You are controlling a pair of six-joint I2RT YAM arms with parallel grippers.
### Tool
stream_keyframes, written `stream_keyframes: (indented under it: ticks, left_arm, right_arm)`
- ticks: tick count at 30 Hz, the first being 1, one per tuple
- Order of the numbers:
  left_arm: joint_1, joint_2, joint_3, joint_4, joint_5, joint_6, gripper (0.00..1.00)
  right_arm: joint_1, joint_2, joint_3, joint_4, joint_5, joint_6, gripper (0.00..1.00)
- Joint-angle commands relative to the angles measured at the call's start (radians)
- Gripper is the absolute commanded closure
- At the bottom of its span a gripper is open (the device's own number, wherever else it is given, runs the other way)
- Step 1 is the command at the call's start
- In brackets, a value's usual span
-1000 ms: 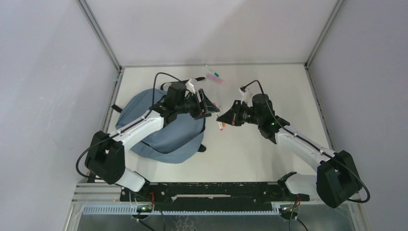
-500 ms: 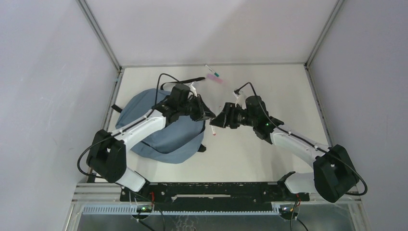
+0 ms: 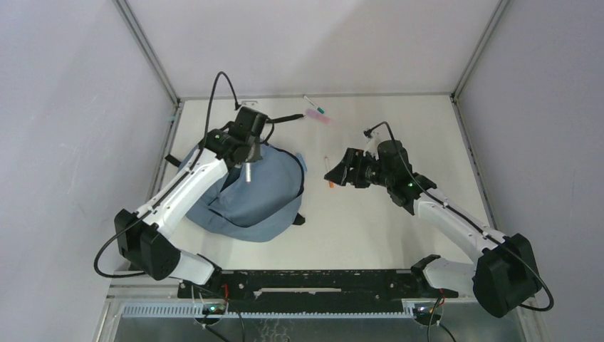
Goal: Pack the student bag
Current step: Place the stationery in the student bag.
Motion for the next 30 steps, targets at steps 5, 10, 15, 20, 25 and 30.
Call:
stream_keyframes:
  ticks: [5, 10, 15, 20, 25, 30]
  left_arm:
    - [-0.001, 0.031, -0.038, 0.133, -0.282, 0.263, 1.0]
    - [0.0, 0.066, -0.065, 0.207, -0.282, 0.375, 1.0]
    - [0.001, 0.083, -0.12, 0.303, -0.207, 0.443, 1.0]
    - [0.021, 0.151, -0.146, 0.35, -0.174, 0.493, 1.0]
    - [0.03, 0.203, -0.155, 0.32, -0.213, 0.513, 1.0]
    - [0.039, 0.216, -0.167, 0.256, -0.213, 0.532, 1.0]
  right_arm:
    - [0.001, 0.019, 0.031, 0.008, 0.0, -0.012, 0.18]
    - [0.002, 0.029, 0.021, 0.026, -0.014, -0.003, 0.18]
    - [0.003, 0.042, 0.02, 0.037, -0.024, 0.006, 0.18]
    - [0.006, 0.049, 0.019, 0.038, -0.027, 0.009, 0.18]
    - [0.008, 0.046, 0.018, 0.034, -0.033, 0.007, 0.19]
    - [0.008, 0.04, 0.018, 0.024, -0.027, 0.007, 0.19]
